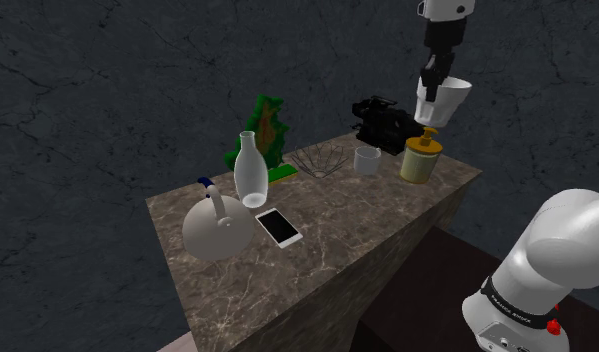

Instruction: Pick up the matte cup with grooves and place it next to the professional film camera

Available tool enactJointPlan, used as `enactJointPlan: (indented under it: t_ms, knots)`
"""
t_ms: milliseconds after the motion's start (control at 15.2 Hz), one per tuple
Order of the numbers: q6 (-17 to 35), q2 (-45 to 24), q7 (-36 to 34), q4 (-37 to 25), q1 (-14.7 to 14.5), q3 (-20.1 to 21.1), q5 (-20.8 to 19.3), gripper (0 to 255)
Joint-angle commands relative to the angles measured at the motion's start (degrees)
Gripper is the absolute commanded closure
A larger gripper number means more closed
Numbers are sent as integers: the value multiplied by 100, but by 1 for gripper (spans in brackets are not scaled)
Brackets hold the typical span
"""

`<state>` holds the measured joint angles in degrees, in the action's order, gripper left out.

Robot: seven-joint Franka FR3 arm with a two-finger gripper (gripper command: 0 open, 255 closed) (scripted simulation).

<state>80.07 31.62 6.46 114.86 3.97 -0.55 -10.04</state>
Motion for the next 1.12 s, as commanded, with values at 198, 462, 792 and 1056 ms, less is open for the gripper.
enactJointPlan:
  t_ms: [198,462,792,1056]
  knots:
    - [155,75,727,88,199,-585,-346,255]
    - [290,-23,1288,-8,347,-1049,-590,255]
    - [488,-290,1997,-266,510,-1642,-825,255]
    - [662,-622,2578,-586,614,-2138,-929,255]
